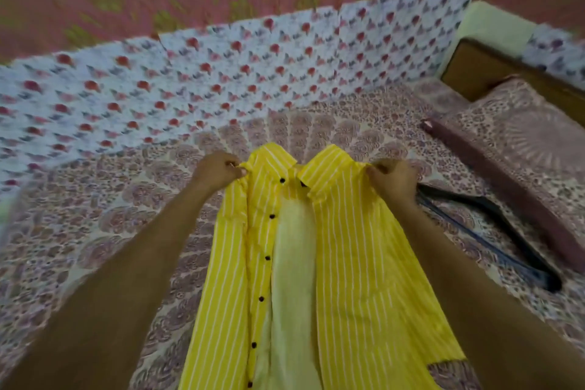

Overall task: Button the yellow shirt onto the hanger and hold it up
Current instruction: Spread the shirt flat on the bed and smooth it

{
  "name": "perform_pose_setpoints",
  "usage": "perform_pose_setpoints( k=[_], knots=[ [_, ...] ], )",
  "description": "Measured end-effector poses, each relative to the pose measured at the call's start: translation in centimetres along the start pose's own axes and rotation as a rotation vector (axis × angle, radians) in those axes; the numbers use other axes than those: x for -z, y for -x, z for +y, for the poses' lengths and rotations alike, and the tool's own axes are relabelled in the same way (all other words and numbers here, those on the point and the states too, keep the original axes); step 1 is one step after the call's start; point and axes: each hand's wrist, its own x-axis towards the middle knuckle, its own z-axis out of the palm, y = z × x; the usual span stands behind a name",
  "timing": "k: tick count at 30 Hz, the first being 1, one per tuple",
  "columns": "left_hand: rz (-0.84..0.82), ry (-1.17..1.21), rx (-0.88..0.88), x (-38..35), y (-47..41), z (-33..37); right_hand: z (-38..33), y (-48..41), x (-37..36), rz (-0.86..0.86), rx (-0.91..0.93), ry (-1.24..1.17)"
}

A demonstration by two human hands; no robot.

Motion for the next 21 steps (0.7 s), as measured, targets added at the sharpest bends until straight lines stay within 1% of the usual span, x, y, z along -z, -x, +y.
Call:
perform_pose_setpoints(
  k=[3,5,7,8,9,10,13,15,17,19,21],
  knots=[
    [0.055,0.124,0.043,-1.6,-5.9,-0.7,0.3,-4.0,-3.4,0.101,-0.012,-0.069],
    [0.153,0.245,0.117,-3.1,-10.3,-1.2,0.3,-7.4,-6.2,0.140,0.006,-0.154],
    [0.228,0.345,0.126,-4.6,-13.8,-1.6,0.4,-10.6,-8.7,0.138,0.004,-0.238],
    [0.225,0.348,0.097,-5.7,-14.8,-1.6,0.8,-11.4,-9.9,0.122,0.021,-0.243],
    [0.200,0.337,0.070,-6.9,-15.6,-1.7,1.3,-12.2,-11.2,0.087,0.053,-0.240],
    [0.147,0.308,0.056,-8.5,-16.2,-2.0,2.0,-12.4,-12.9,0.010,0.066,-0.217],
    [-0.050,0.118,0.018,-14.6,-14.7,-4.3,6.3,-9.9,-18.1,-0.292,0.063,-0.173],
    [-0.163,0.043,0.039,-18.9,-12.1,-7.2,10.0,-6.5,-20.6,-0.410,0.112,-0.037],
    [-0.256,-0.035,0.064,-22.3,-8.8,-10.4,13.1,-3.0,-22.2,-0.491,0.141,0.043],
    [-0.293,-0.155,0.059,-24.2,-5.2,-13.0,15.5,-0.1,-23.1,-0.588,0.138,0.182],
    [-0.284,-0.204,0.027,-24.9,-2.1,-14.5,17.5,2.1,-23.5,-0.659,0.182,0.388]
  ],
)
